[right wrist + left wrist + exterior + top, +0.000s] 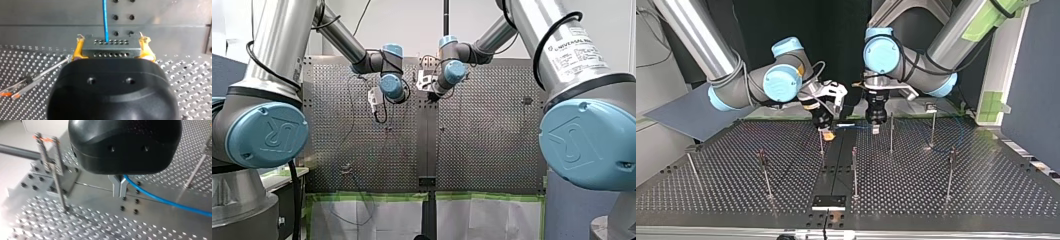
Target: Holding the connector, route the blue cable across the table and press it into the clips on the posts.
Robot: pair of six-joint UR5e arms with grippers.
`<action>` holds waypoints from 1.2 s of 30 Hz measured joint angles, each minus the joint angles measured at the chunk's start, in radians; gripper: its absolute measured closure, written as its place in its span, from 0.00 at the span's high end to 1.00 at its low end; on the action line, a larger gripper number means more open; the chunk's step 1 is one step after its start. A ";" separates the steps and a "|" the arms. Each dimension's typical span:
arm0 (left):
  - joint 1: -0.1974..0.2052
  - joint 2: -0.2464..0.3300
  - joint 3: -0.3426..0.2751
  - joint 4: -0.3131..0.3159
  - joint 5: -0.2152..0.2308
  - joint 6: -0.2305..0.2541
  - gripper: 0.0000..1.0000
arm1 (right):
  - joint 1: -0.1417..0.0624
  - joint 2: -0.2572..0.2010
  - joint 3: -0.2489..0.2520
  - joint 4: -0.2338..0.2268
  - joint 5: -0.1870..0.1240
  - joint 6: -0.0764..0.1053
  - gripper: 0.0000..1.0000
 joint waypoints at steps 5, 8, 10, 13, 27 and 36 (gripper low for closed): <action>-0.001 0.041 0.014 -0.020 0.008 0.017 0.00 | -0.003 -0.046 0.013 0.038 -0.017 -0.025 0.00; -0.001 0.066 0.023 -0.033 0.009 0.021 0.00 | -0.006 -0.074 0.015 0.063 -0.031 -0.041 0.00; 0.000 0.085 0.027 -0.043 0.011 0.022 0.00 | -0.007 -0.091 0.015 0.080 -0.035 -0.055 0.00; 0.002 0.113 0.029 -0.055 0.012 0.023 0.00 | -0.010 -0.119 0.015 0.103 -0.038 -0.072 0.00; 0.025 0.110 0.030 -0.047 0.077 0.015 0.00 | -0.048 -0.188 0.014 0.119 -0.154 -0.076 0.00; 0.051 0.077 0.052 0.003 0.108 0.013 0.00 | -0.071 -0.149 0.004 0.117 -0.180 -0.080 0.00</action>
